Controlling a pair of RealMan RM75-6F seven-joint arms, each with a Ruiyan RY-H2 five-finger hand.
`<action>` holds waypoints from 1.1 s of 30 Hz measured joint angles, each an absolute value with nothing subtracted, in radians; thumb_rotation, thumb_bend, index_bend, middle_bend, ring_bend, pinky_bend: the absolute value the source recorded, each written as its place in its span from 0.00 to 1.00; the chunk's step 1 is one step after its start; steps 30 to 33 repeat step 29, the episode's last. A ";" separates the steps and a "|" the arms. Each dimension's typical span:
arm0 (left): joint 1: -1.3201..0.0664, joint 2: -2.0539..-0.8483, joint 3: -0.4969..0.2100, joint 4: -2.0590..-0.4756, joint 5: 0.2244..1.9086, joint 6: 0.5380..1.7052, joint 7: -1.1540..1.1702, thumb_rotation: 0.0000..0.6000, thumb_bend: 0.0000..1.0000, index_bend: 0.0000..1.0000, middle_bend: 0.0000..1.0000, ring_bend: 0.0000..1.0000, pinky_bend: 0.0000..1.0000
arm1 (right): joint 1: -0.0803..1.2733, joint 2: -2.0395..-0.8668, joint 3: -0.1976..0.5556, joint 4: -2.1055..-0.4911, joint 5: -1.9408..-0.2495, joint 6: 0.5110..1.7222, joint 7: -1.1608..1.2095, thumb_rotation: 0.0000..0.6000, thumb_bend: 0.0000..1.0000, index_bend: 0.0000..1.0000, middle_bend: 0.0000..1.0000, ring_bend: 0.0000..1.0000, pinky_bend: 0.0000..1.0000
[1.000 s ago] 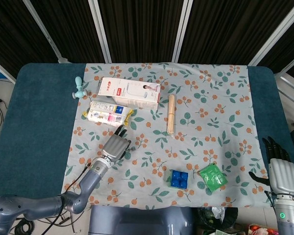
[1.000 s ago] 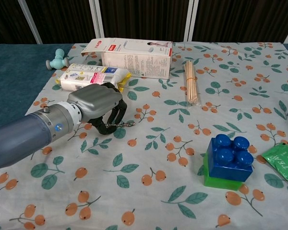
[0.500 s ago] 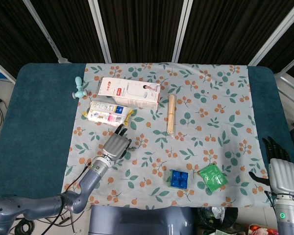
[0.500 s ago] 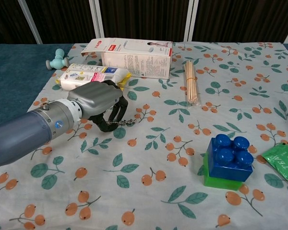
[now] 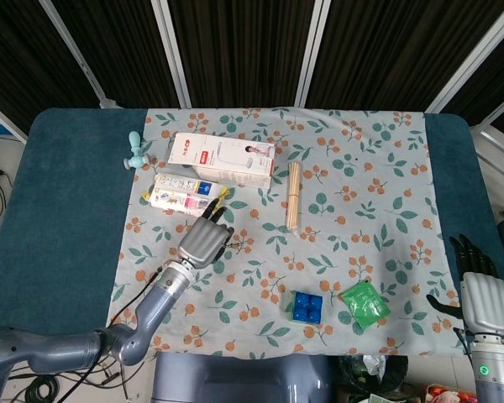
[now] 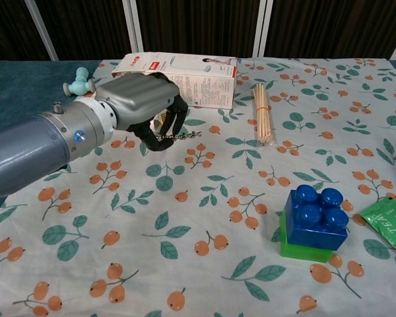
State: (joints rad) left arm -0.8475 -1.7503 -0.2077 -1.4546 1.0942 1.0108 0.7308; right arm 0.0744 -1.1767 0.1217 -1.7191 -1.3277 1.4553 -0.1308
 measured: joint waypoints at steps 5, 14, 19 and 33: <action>-0.856 -1.694 -0.237 -1.547 1.124 1.061 0.736 1.00 0.35 0.55 0.59 0.13 0.01 | 0.073 -1.176 0.120 -1.719 -1.332 1.459 -0.133 1.00 0.00 0.01 0.03 0.11 0.14; -0.884 -1.627 -0.292 -1.625 1.150 1.082 0.715 1.00 0.35 0.55 0.59 0.14 0.02 | 0.071 -1.175 0.121 -1.722 -1.327 1.459 -0.135 1.00 0.00 0.01 0.03 0.11 0.14; -0.910 -1.583 -0.342 -1.691 1.107 1.089 0.749 1.00 0.35 0.55 0.59 0.14 0.02 | 0.071 -1.176 0.122 -1.722 -1.326 1.459 -0.136 1.00 0.00 0.01 0.03 0.11 0.14; -0.961 -1.535 -0.363 -1.772 1.020 1.104 0.818 1.00 0.35 0.55 0.59 0.14 0.02 | 0.071 -1.176 0.122 -1.722 -1.327 1.459 -0.136 1.00 0.00 0.01 0.03 0.11 0.14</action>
